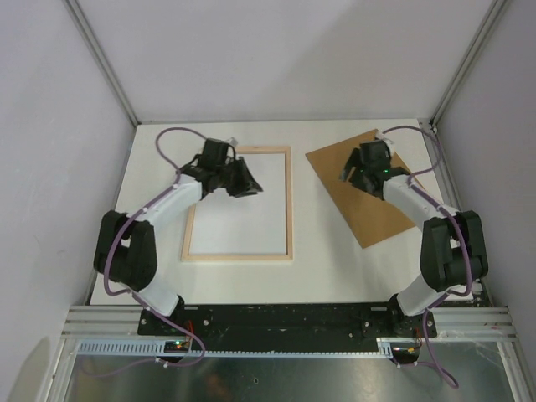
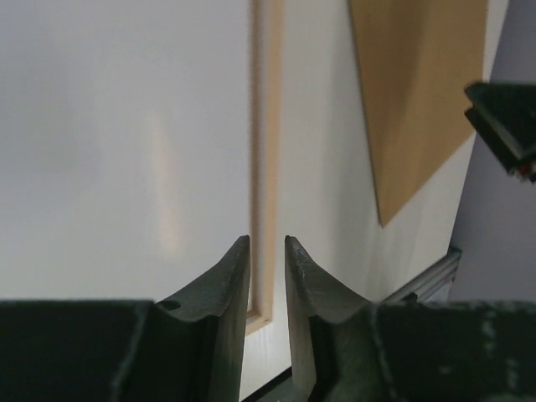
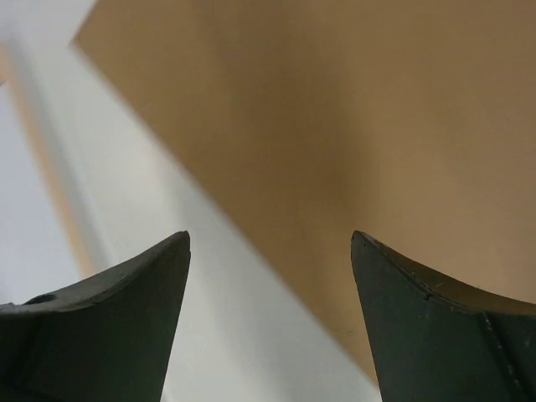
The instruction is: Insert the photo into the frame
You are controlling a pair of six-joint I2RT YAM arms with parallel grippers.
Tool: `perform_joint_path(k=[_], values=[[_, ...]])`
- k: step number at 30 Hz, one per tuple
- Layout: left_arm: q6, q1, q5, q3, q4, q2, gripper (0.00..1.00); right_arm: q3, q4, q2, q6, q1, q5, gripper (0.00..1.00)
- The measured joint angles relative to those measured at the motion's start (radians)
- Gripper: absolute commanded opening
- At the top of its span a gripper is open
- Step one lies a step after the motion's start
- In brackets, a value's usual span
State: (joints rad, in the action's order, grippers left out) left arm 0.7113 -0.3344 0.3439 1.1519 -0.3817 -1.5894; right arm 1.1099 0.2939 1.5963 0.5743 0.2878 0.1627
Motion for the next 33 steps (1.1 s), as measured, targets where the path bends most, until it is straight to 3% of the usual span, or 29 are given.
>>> perform_joint_path(k=[6,11,25,33], values=[[0.04,-0.169,0.025,0.069,0.037,-0.083,0.29,-0.026,0.035,0.0,-0.006,-0.163,0.074,0.82],[0.057,-0.214,0.035,0.098,0.042,-0.121,0.29,-0.098,0.04,0.0,-0.006,-0.201,0.097,0.82],[0.076,-0.246,0.056,0.138,0.066,-0.165,0.29,-0.286,-0.033,-0.037,0.034,-0.183,0.074,0.82],[0.084,-0.246,0.058,0.142,0.068,-0.188,0.3,-0.352,-0.064,-0.096,0.084,-0.05,0.078,0.83]])
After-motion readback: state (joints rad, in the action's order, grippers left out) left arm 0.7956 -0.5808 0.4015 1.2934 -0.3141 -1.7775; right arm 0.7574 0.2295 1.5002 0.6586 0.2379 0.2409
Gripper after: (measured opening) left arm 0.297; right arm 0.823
